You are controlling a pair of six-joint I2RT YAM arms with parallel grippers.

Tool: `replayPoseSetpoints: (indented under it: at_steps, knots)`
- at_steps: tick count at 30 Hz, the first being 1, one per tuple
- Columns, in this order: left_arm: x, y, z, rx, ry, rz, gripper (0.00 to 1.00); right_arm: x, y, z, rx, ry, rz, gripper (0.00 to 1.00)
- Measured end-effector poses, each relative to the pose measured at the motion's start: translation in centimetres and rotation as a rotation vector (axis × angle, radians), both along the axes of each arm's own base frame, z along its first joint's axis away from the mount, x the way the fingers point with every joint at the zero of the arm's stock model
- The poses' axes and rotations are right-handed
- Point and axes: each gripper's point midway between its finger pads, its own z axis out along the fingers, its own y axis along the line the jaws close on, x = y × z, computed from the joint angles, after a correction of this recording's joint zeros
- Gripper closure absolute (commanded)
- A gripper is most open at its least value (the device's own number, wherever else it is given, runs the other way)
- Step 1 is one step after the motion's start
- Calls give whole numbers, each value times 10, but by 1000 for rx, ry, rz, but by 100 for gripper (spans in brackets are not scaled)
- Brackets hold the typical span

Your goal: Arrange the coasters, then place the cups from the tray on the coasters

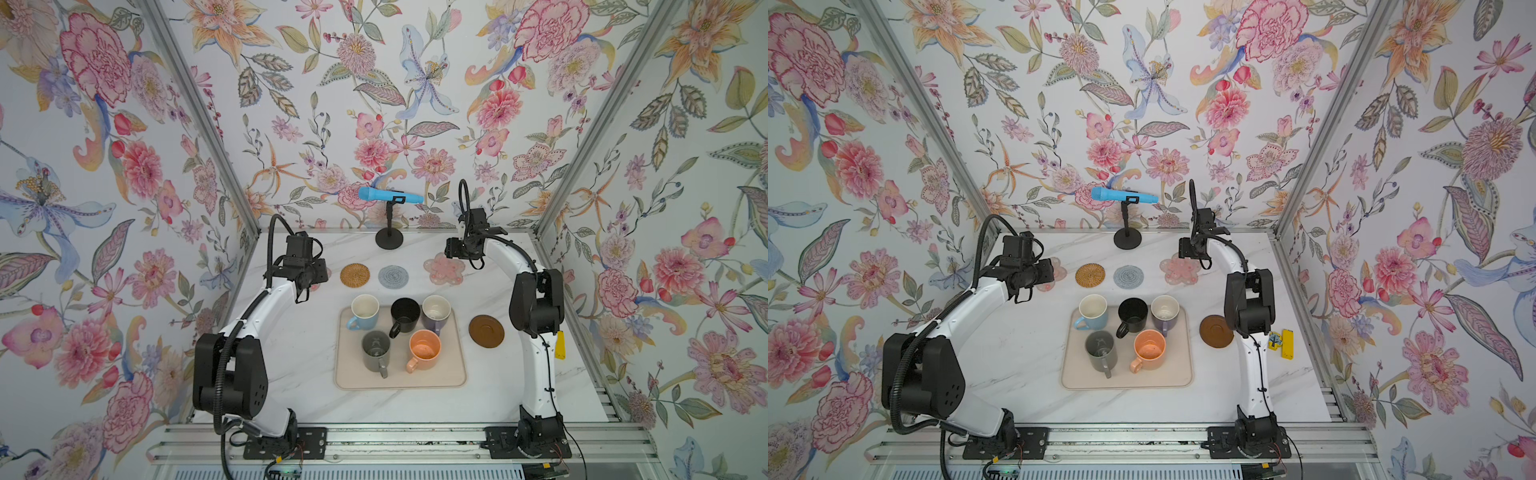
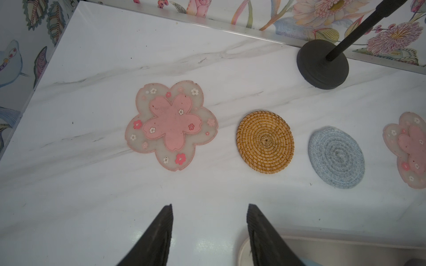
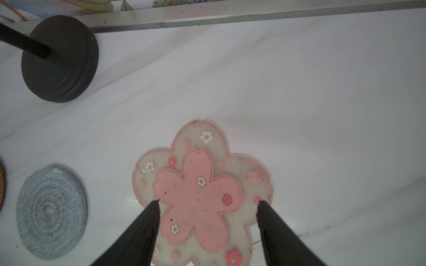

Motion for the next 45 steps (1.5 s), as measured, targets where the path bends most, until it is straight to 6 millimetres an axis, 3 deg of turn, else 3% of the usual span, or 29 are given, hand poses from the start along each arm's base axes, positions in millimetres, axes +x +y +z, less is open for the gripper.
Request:
replayPoseSetpoints:
  at_steps: [4, 10, 20, 23, 28, 45]
  knots:
    - [1, 0, -13, 3, 30, 1, 44, 7, 0, -19, -1, 20, -21, 31]
    - [11, -2, -13, 2, 20, 0, 44, 8, 5, -53, -4, 75, -40, 31]
    - [17, -3, -30, -4, 49, -7, 44, 30, 21, -19, 16, -23, -50, 30]
    - [19, -5, -36, -11, 56, -11, 44, 34, 24, -27, 24, -25, -57, 30]
    - [20, -1, -45, -11, 75, -4, 44, 33, 24, -56, 23, 16, -82, 30]
    - [21, -2, -50, -28, 85, -13, 44, 34, 28, -58, 22, -3, -98, 31]
